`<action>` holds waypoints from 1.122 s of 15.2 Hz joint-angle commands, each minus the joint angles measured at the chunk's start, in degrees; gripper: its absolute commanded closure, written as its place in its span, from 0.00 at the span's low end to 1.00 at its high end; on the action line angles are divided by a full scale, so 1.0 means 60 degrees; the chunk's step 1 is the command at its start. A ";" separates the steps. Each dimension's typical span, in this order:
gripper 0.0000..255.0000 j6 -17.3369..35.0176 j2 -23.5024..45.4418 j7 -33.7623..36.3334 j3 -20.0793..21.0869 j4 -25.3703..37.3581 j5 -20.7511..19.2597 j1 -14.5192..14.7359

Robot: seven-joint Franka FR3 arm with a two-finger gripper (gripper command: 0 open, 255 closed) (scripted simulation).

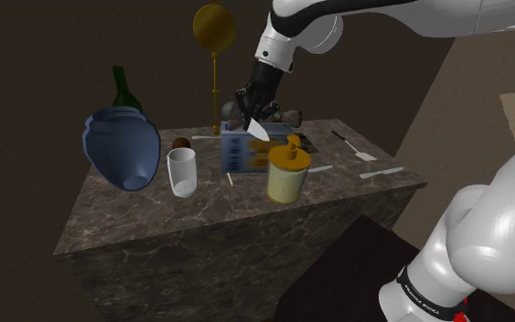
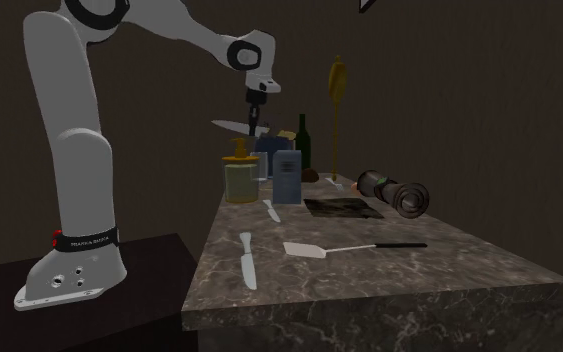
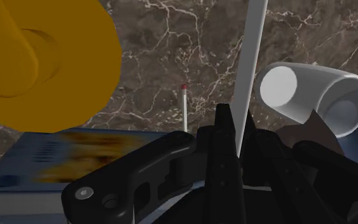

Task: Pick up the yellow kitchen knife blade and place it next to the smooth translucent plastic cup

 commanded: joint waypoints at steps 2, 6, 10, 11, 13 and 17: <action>1.00 0.0354 0.0226 0.0093 0.0116 -0.0071 0.0048 0.0096; 1.00 0.0823 0.0306 -0.0073 0.0131 -0.0485 0.0122 0.0111; 1.00 0.1289 0.0416 -0.0246 0.0146 -0.0865 0.0208 0.0128; 1.00 0.1405 0.0449 -0.0291 0.0150 -0.0955 0.0231 0.0132; 1.00 0.1636 0.0520 -0.0381 0.0158 -0.1128 0.0280 0.0141; 1.00 0.2097 0.0685 -0.0567 0.0175 -0.1450 0.0388 0.0158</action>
